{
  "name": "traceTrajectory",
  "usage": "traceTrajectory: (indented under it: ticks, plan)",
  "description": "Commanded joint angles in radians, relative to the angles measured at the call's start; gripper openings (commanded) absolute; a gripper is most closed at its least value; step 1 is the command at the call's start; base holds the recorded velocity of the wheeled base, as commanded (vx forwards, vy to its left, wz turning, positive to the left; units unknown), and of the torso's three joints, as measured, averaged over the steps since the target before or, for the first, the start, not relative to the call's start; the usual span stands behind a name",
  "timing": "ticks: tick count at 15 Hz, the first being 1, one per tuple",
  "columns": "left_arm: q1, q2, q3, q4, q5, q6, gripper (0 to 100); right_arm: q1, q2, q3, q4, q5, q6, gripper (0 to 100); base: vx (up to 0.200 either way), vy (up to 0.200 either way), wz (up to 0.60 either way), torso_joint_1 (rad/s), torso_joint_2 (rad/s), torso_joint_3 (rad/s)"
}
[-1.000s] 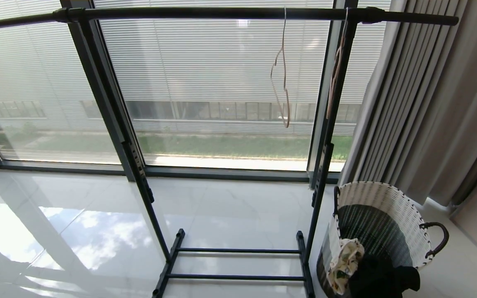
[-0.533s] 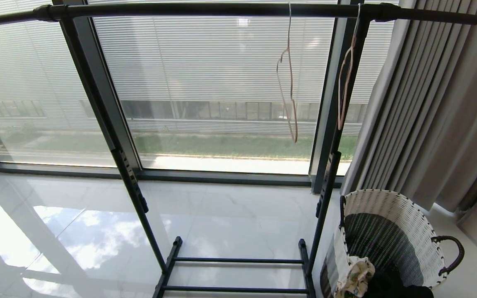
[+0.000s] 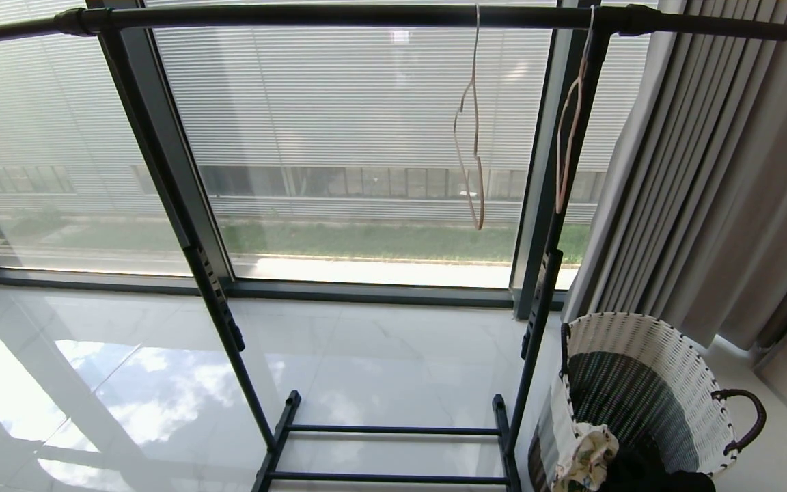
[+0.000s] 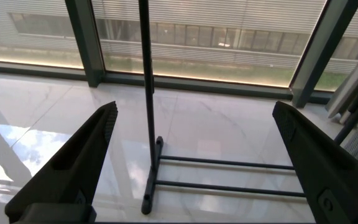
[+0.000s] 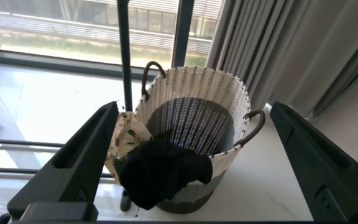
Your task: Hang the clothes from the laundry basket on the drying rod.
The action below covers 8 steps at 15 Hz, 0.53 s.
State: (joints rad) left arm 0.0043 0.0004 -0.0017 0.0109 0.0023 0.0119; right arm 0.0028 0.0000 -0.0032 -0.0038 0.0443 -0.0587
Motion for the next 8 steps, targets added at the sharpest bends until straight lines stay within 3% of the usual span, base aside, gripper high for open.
traceTrajectory:
  ticks: [1, 2, 4, 5, 8]
  plan:
    - [0.0, 0.001, 0.0, 0.0, 0.001, 0.0, 100, 0.011, 0.032, -0.072, -0.012, 0.04, 0.005, 100, 0.0, 0.0, 0.0, 0.0, 0.0, 0.0]
    - [0.0, 0.001, 0.0, 0.0, 0.001, 0.0, 100, 0.029, 0.103, -0.138, -0.005, 0.057, 0.005, 100, 0.0, 0.0, 0.0, 0.0, 0.0, 0.0]
    - [0.0, 0.001, 0.0, 0.0, 0.001, 0.0, 100, 0.043, 0.307, -0.215, -0.004, 0.062, -0.084, 100, 0.0, 0.0, 0.0, 0.0, 0.0, 0.0]
    - [0.0, 0.001, 0.0, 0.0, 0.001, 0.0, 100, 0.048, 0.549, -0.279, -0.007, 0.057, -0.233, 100, 0.0, 0.0, 0.0, 0.0, 0.0, 0.0]
    - [0.0, 0.001, 0.0, 0.0, 0.001, 0.0, 100, 0.039, 1.008, -0.382, -0.016, 0.016, -0.549, 100, 0.0, 0.0, 0.0, 0.0, 0.0, 0.0]
